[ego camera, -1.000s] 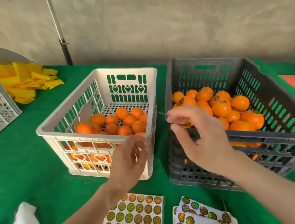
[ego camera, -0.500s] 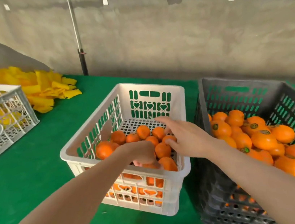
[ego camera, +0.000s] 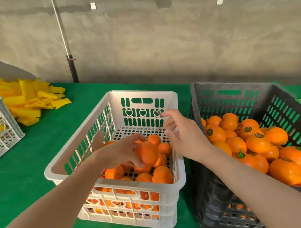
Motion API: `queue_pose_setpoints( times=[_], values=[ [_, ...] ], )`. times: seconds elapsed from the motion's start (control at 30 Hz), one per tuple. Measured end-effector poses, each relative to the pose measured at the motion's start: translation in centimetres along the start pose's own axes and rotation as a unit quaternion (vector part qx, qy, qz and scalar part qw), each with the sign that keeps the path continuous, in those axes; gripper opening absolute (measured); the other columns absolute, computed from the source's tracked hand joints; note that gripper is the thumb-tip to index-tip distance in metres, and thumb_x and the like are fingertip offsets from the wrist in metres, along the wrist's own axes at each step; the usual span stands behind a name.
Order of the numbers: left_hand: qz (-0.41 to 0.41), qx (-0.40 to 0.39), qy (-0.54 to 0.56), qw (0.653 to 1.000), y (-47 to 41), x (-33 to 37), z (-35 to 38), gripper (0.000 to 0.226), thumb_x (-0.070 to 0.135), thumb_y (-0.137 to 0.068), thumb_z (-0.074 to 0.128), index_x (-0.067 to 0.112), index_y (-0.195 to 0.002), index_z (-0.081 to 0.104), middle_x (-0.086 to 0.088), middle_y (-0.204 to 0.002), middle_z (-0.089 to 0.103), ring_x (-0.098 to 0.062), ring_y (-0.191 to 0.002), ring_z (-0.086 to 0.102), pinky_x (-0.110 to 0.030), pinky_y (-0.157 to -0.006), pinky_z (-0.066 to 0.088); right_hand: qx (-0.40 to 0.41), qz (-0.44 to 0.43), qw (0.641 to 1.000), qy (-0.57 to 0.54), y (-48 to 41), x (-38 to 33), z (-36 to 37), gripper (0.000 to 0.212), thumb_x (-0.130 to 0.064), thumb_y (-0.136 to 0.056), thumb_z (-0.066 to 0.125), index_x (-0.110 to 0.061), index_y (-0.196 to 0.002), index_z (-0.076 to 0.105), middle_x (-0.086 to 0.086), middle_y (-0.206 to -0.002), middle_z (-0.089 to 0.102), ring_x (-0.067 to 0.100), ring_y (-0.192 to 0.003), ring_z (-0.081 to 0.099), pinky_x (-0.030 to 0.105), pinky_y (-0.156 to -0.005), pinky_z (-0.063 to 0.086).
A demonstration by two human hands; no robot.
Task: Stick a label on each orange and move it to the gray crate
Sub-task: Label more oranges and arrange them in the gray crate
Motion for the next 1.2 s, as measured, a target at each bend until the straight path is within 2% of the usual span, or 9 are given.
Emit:
queue_pose_setpoints(
  times=[0.1, 0.2, 0.3, 0.5, 0.63, 0.87, 0.97, 1.07, 1.2],
  values=[
    [0.059, -0.014, 0.195, 0.979, 1.8, 1.0, 0.6, 0.069, -0.017, -0.071, 0.067, 0.027, -0.122, 0.051, -0.027, -0.121, 0.055, -0.035, -0.100, 0.064, -0.039, -0.083, 0.055, 0.057, 0.043, 0.995, -0.073, 0.0, 0.2, -0.9, 0.012, -0.020, -0.092, 0.060, -0.021, -0.101, 0.052, -0.015, -0.090, 0.055, -0.004, -0.085, 0.054, 0.007, -0.068, 0.042],
    [0.079, -0.011, 0.372, 0.925, 3.2, 1.9, 1.6, 0.068, -0.009, -0.065, 0.066, 0.017, -0.126, 0.051, -0.023, -0.123, 0.061, -0.036, -0.107, 0.064, -0.042, -0.083, 0.056, 0.024, 0.072, 0.988, -0.131, 0.1, 0.0, -1.4, 0.010, -0.021, -0.092, 0.058, -0.026, -0.084, 0.055, -0.012, -0.087, 0.059, -0.001, -0.085, 0.055, 0.017, -0.076, 0.046],
    [0.061, -0.038, 0.489, 0.869, 4.4, 2.8, 3.4, 0.073, 0.004, -0.063, 0.070, 0.010, -0.131, 0.047, -0.024, -0.127, 0.059, -0.039, -0.109, 0.062, -0.047, -0.085, 0.055, -0.024, 0.084, 0.975, -0.202, 0.6, -0.8, -2.2, 0.013, -0.020, -0.094, 0.055, -0.025, -0.083, 0.061, -0.002, -0.092, 0.064, 0.011, -0.088, 0.060, 0.039, -0.088, 0.051],
    [0.024, -0.001, 0.559, 0.829, 5.8, 4.6, 5.7, 0.064, 0.044, -0.077, 0.068, 0.012, -0.130, 0.051, -0.025, -0.115, 0.060, -0.035, -0.078, 0.067, -0.031, -0.054, 0.056, -0.057, 0.050, 0.947, -0.313, 2.8, -3.2, -3.2, 0.003, -0.024, -0.092, 0.061, -0.026, -0.094, 0.061, -0.004, -0.103, 0.067, 0.005, -0.097, 0.063, 0.030, -0.083, 0.054],
    [-0.021, -0.036, 0.611, 0.791, 6.1, 5.2, 7.9, 0.077, 0.069, -0.083, 0.044, 0.005, -0.124, 0.054, -0.022, -0.107, 0.068, -0.032, -0.082, 0.070, -0.040, -0.063, 0.059, -0.060, 0.011, 0.972, -0.227, 4.6, -4.2, -3.3, 0.064, -0.038, -0.076, 0.077, -0.050, -0.122, 0.035, -0.021, -0.127, 0.052, -0.008, -0.116, 0.048, 0.014, -0.090, 0.045],
    [0.017, 0.026, 0.538, 0.842, 6.5, 7.3, 9.3, 0.073, 0.061, -0.083, 0.050, 0.014, -0.138, 0.040, -0.020, -0.130, 0.058, -0.033, -0.113, 0.061, -0.048, -0.094, 0.050, 0.006, 0.055, 0.982, -0.180, 5.5, -4.3, -4.7, 0.084, -0.032, -0.071, 0.082, -0.048, -0.126, 0.021, -0.007, -0.118, 0.054, 0.009, -0.102, 0.056, 0.027, -0.083, 0.053],
    [0.054, 0.091, 0.489, 0.866, 6.7, 8.0, 9.4, 0.061, 0.055, -0.087, 0.050, 0.015, -0.132, 0.044, -0.018, -0.124, 0.060, -0.031, -0.109, 0.063, -0.044, -0.086, 0.054, -0.027, 0.070, 0.974, -0.214, 5.7, -4.2, -5.6, 0.051, -0.028, -0.079, 0.075, -0.035, -0.117, 0.041, -0.004, -0.114, 0.058, 0.013, -0.104, 0.059, 0.034, -0.087, 0.054],
    [0.032, 0.115, 0.535, 0.836, 7.0, 8.0, 9.8, 0.053, 0.053, -0.088, 0.053, 0.013, -0.122, 0.047, -0.022, -0.124, 0.055, -0.034, -0.110, 0.060, -0.045, -0.083, 0.055, -0.021, 0.053, 0.966, -0.253, 5.9, -4.5, -7.2, 0.003, -0.019, -0.090, 0.062, -0.020, -0.093, 0.062, -0.004, -0.115, 0.060, 0.011, -0.113, 0.055, 0.031, -0.093, 0.050],
    [0.011, 0.112, 0.517, 0.849, 7.3, 8.2, 10.7, 0.054, 0.056, -0.088, 0.050, 0.014, -0.121, 0.048, -0.021, -0.123, 0.057, -0.032, -0.107, 0.059, -0.041, -0.079, 0.055, -0.073, 0.007, 0.980, -0.187, 6.4, -5.2, -7.6, 0.016, -0.011, -0.091, 0.061, -0.016, -0.076, 0.062, -0.002, -0.110, 0.058, 0.012, -0.113, 0.052, 0.038, -0.095, 0.047]
  ],
)
Point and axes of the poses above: each hand's wrist, its own y-axis away from the middle knuckle, its own z-axis out of the palm, x = y × z, the point moved 4 cm from there along -y, towards the middle knuckle
